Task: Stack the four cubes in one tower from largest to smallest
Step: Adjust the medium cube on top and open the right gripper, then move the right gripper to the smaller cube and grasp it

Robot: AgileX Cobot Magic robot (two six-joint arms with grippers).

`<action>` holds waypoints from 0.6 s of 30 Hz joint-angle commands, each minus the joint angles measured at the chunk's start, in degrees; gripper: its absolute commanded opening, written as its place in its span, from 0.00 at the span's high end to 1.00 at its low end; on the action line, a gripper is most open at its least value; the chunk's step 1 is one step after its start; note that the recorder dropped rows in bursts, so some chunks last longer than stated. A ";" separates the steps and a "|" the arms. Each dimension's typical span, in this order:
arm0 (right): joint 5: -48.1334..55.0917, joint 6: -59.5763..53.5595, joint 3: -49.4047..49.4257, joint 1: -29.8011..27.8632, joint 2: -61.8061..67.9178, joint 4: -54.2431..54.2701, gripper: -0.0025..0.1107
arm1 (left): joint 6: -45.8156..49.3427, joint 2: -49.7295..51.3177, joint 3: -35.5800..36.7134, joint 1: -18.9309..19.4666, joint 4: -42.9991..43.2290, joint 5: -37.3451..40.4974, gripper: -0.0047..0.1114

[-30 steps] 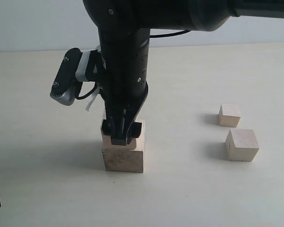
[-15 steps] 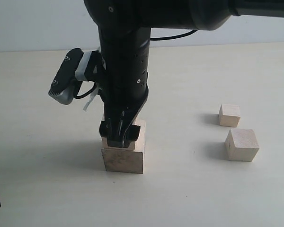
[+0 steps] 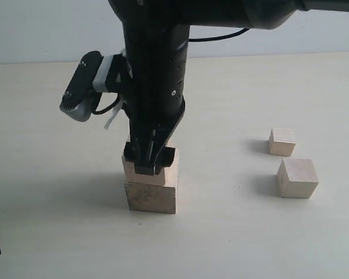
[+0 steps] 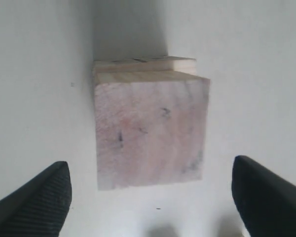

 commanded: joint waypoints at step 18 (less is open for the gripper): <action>-10.68 46.97 34.99 -27.11 -20.68 -2.65 0.32 | 0.05 -0.38 -0.02 0.09 -0.25 -0.49 0.96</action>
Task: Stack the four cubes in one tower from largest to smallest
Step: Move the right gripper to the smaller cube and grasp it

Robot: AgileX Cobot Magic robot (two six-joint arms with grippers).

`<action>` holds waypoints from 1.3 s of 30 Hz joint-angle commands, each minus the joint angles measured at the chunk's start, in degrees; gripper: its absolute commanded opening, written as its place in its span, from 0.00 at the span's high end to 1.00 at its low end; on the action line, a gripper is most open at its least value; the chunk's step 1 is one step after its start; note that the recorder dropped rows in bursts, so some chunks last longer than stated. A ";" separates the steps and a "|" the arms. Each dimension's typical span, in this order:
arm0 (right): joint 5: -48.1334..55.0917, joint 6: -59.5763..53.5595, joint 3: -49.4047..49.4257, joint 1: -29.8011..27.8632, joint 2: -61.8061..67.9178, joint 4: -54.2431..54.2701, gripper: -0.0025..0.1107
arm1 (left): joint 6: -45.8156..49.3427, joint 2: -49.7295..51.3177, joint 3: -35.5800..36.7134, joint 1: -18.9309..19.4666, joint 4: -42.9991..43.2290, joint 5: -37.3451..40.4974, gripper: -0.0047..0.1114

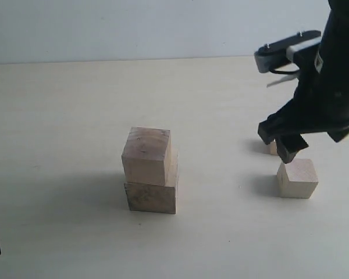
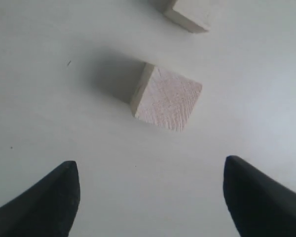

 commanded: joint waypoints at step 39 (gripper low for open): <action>-27.27 15.66 10.29 -6.33 16.05 -4.01 0.78 | 0.02 -0.38 -0.02 0.09 -0.25 -0.49 0.96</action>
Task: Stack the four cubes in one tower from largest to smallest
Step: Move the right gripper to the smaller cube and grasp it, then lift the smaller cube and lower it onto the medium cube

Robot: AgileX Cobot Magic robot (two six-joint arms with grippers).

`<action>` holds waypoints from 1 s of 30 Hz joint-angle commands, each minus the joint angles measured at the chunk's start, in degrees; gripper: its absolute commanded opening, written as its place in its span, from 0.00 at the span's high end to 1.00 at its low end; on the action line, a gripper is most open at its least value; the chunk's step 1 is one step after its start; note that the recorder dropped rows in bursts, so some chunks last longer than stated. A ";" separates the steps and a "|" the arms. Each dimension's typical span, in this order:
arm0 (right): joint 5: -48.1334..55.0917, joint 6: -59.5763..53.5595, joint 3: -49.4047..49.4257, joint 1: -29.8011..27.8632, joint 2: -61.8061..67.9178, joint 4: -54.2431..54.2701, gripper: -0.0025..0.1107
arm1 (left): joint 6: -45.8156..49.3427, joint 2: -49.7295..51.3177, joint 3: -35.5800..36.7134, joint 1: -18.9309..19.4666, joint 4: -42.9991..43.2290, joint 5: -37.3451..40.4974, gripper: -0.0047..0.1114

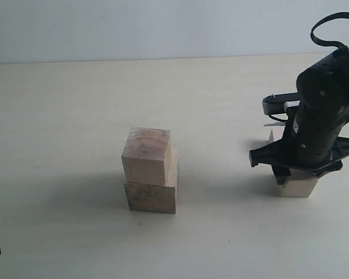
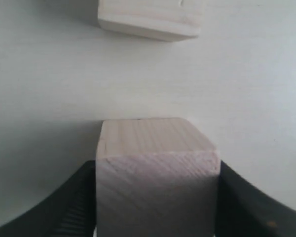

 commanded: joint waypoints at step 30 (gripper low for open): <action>21.17 -72.72 -25.41 16.95 -24.35 31.09 0.95 | 0.03 -0.38 -0.02 0.09 -0.25 -0.49 0.96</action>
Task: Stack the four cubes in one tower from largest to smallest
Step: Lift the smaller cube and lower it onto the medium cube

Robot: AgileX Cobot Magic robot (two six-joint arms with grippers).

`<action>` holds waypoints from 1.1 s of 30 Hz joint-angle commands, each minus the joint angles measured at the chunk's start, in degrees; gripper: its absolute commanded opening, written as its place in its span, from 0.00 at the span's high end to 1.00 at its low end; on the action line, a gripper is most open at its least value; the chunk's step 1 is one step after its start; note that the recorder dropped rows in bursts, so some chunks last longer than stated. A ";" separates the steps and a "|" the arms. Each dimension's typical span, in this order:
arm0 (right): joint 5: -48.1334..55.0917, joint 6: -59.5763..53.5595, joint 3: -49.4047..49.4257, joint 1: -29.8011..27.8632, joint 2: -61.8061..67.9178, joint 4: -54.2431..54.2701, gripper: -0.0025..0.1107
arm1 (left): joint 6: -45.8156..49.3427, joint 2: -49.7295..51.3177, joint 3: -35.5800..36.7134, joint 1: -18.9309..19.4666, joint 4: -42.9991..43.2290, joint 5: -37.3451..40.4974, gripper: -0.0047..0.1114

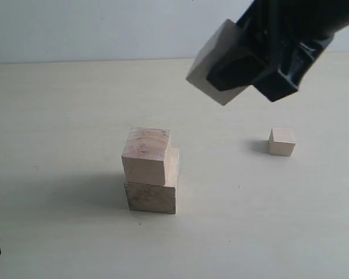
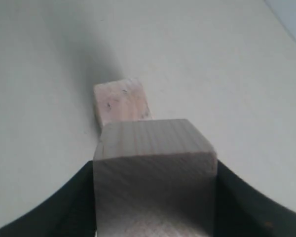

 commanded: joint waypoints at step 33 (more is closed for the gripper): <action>10.14 5.75 -21.08 12.77 30.50 -12.75 0.95 | -0.09 -0.38 -0.02 0.09 -0.25 -0.49 0.96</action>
